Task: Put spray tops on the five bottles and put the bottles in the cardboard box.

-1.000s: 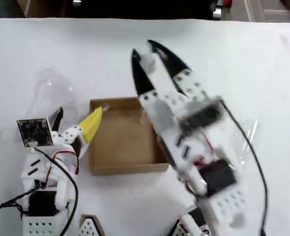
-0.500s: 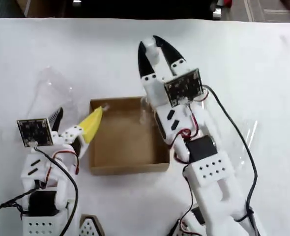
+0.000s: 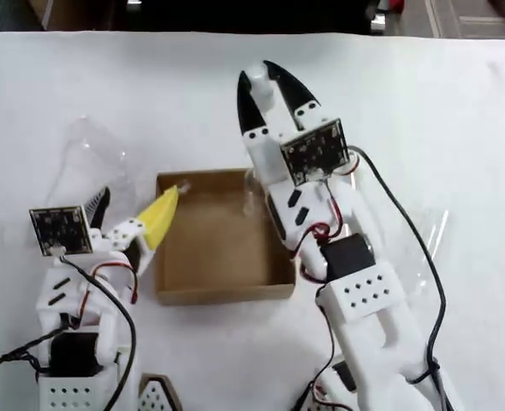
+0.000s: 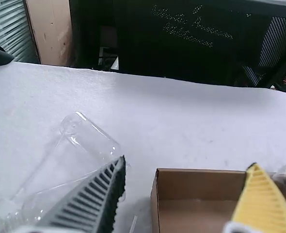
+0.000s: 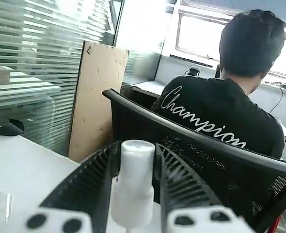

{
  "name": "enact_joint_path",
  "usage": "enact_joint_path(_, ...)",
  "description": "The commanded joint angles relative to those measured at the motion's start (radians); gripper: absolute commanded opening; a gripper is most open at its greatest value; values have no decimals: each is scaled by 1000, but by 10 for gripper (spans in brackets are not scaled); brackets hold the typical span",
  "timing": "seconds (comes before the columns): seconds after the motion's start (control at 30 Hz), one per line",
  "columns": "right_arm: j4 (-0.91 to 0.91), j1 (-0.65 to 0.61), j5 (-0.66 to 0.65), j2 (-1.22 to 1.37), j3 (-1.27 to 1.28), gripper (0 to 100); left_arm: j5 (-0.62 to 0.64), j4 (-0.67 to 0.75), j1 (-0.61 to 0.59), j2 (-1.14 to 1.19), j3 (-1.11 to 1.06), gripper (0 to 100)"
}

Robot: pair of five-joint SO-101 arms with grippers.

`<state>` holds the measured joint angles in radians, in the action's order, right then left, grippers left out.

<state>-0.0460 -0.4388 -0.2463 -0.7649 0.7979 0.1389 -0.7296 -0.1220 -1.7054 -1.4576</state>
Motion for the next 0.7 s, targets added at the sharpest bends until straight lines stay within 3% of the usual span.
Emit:
enact_joint_path(0.0, -50, -7, 8, 2, -21, 15, -14, 29, 13, -10, 8, 354)
enact_joint_path(0.67, -64, -25, 2, 84, -6, 15, -14, 29, 13, -10, 8, 354)
